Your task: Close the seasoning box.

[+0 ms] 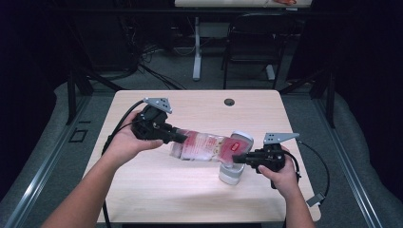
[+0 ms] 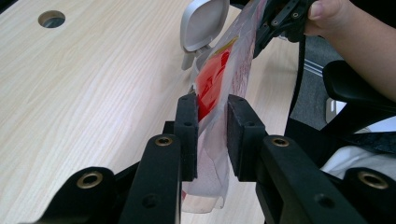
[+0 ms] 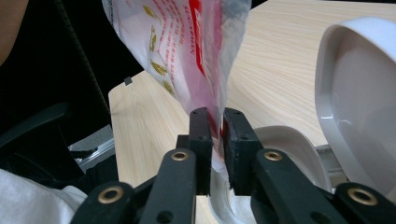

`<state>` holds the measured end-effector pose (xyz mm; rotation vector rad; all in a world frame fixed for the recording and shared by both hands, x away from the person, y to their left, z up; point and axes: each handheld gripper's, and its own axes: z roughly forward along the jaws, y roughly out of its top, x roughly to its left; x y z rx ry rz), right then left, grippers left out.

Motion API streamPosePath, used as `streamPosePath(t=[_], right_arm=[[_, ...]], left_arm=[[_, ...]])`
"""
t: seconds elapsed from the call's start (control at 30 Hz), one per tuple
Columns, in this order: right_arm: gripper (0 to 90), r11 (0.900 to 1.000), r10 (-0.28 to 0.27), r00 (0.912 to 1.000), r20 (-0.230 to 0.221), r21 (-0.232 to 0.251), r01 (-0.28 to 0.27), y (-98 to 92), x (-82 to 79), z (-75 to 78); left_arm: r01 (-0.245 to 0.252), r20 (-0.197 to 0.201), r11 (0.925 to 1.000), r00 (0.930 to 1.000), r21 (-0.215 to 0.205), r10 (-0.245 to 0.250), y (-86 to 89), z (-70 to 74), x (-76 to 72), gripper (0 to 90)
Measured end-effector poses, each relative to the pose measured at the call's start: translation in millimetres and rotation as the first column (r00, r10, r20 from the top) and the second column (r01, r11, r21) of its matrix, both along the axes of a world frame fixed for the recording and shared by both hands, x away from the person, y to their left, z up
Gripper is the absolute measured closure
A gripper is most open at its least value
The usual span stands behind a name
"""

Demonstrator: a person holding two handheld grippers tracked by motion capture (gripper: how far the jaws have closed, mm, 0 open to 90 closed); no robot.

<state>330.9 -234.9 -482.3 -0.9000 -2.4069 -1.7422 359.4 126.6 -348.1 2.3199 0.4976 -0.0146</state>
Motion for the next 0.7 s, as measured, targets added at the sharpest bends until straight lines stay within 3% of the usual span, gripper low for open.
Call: streamPosePath(t=[0.37,0.47,0.5,0.63,0.7], right_arm=[[88.8,1.000,-0.010,0.9987,0.051,-0.019,0.011,4.3,-0.6,3.7],[89.4,0.999,-0.021,0.9977,0.064,-0.031,0.023,6.4,-2.4,5.2],[89.6,0.999,-0.025,0.9973,0.069,-0.032,0.027,7.1,-3.0,6.0],[90.0,0.999,-0.028,0.9968,0.075,-0.024,0.030,7.7,-3.6,8.0],[90.0,0.999,-0.032,0.9965,0.077,-0.019,0.033,8.0,-3.9,8.6]], left_arm=[[-0.012,-0.001,0.9997,0.9999,-0.021,0.012,10.6,-10.1,-0.3,75.5],[-0.037,0.001,0.9991,0.9993,-0.020,0.037,13.4,-13.2,-1.0,75.5],[-0.024,-0.010,0.9992,0.9997,-0.031,0.024,14.8,-15.2,0.2,75.5],[-0.042,-0.011,0.9989,0.9991,-0.020,0.042,17.9,-19.6,-0.8,75.4],[-0.028,-0.021,0.9992,0.9994,-0.029,0.027,19.1,-21.9,0.3,75.3]])
